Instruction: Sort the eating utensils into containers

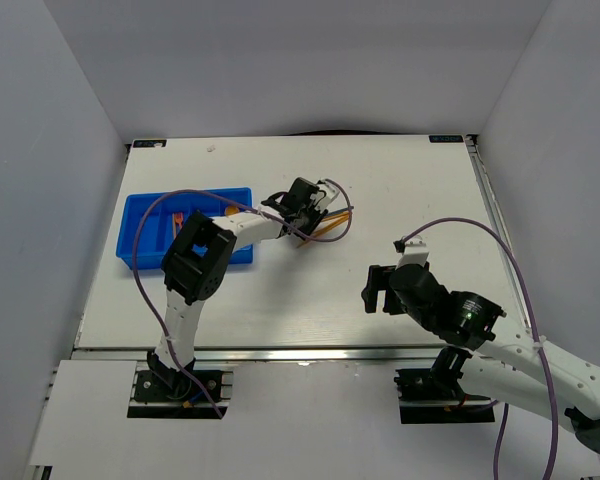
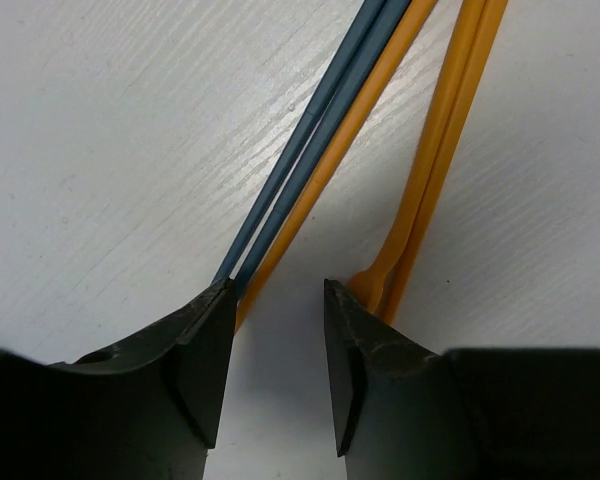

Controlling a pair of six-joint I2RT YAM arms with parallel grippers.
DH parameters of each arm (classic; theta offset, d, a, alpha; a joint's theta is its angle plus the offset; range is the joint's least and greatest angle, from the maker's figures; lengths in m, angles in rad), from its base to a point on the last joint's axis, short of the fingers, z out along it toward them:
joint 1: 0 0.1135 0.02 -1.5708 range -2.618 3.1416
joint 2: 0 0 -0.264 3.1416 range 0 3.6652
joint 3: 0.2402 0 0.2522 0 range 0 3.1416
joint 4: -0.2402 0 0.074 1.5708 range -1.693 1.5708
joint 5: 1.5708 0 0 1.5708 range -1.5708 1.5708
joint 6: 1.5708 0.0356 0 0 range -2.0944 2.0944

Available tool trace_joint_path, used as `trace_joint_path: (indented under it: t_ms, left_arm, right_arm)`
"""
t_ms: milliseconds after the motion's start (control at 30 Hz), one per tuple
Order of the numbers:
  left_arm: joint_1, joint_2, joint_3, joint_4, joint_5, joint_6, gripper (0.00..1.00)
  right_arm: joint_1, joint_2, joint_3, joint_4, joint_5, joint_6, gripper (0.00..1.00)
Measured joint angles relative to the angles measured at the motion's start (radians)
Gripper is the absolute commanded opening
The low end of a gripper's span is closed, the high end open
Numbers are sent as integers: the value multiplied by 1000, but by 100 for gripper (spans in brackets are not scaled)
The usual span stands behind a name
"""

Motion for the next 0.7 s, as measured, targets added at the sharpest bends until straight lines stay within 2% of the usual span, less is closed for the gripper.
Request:
trace_joint_path:
  t_ms: [200, 433, 700]
  left_arm:
    - [-3, -16, -34, 35, 0, -25, 56]
    - [-16, -74, -39, 65, -62, -71, 56]
    - [-48, -137, -18, 18, -35, -79, 56]
  right_arm:
    - [0, 5, 0, 2, 0, 0, 89]
    - [0, 11, 0, 7, 0, 0, 89]
    - [0, 12, 0, 7, 0, 0, 89]
